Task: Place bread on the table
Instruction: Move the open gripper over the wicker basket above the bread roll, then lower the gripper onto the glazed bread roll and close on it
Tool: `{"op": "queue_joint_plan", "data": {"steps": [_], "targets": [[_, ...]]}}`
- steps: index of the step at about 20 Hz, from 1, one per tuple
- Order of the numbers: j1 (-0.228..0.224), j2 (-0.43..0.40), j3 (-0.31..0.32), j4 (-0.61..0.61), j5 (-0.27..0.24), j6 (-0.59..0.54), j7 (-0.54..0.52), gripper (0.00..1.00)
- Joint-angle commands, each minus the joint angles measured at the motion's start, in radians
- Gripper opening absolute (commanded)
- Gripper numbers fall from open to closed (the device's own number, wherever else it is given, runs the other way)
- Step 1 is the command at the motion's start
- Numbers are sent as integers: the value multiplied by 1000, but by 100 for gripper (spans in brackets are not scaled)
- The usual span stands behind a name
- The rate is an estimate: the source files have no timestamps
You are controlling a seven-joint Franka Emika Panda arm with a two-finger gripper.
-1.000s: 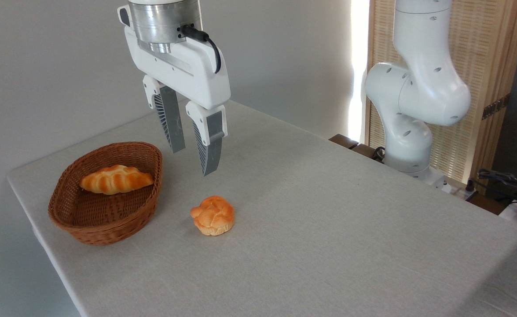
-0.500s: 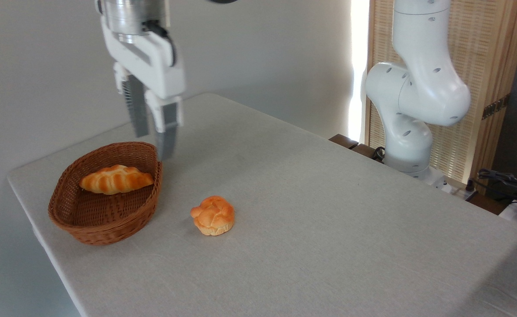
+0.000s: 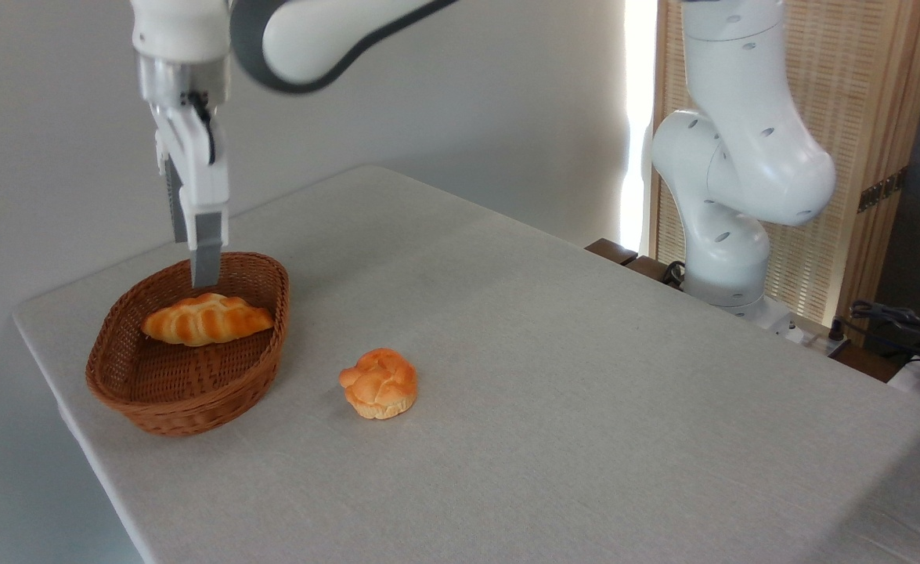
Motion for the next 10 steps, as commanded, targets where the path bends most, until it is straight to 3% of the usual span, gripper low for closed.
{"op": "queue_joint_plan", "data": {"steps": [1, 6, 10], "targets": [[-11, 40, -56, -54, -9, 106, -4, 100], [-33, 72, -79, -120, 18, 210, 5, 100], [-48, 95, -80, -162, 80, 286, 4, 100]]}}
